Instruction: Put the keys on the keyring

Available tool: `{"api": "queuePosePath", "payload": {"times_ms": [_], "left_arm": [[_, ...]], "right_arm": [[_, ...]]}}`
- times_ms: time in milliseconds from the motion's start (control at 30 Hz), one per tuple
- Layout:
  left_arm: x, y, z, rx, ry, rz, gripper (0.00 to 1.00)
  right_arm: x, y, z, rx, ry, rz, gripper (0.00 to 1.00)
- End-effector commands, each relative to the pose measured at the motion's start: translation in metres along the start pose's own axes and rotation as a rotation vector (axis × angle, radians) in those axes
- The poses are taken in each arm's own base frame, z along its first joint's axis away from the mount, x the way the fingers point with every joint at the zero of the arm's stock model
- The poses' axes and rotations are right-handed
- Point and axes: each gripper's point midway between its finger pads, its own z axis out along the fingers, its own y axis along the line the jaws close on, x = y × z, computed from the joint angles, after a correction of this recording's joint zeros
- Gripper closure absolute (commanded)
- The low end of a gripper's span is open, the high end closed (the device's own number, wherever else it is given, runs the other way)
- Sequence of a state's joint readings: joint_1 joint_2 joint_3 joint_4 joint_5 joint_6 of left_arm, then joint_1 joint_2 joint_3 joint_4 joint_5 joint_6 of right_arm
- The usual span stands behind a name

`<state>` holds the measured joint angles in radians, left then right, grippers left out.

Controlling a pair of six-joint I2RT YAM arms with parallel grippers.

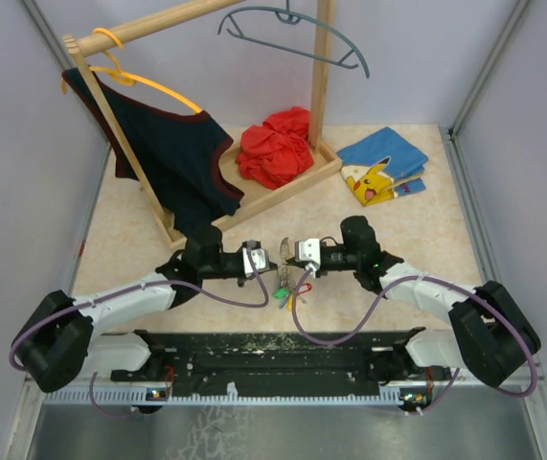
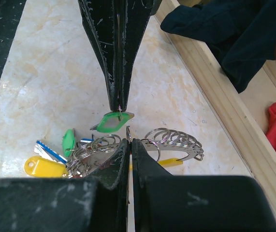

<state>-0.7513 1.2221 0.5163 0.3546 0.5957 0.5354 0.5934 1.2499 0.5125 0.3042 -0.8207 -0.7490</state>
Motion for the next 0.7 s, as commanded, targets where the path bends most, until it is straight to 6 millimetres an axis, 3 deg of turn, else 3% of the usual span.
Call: {"api": "queuePosePath", "payload": {"times_ms": [0, 667], "left_arm": [[-0.0036, 0.0011, 0.003, 0.008, 0.0, 0.008, 1.0], [-0.0058, 0.0077, 0.0064, -0.01, -0.001, 0.002, 1.0]], "right_arm": [[-0.0268, -0.014, -0.001, 0.026, -0.067, -0.08, 1.0], [-0.0291, -0.0098, 0.0007, -0.003, -0.082, -0.075, 1.0]]}}
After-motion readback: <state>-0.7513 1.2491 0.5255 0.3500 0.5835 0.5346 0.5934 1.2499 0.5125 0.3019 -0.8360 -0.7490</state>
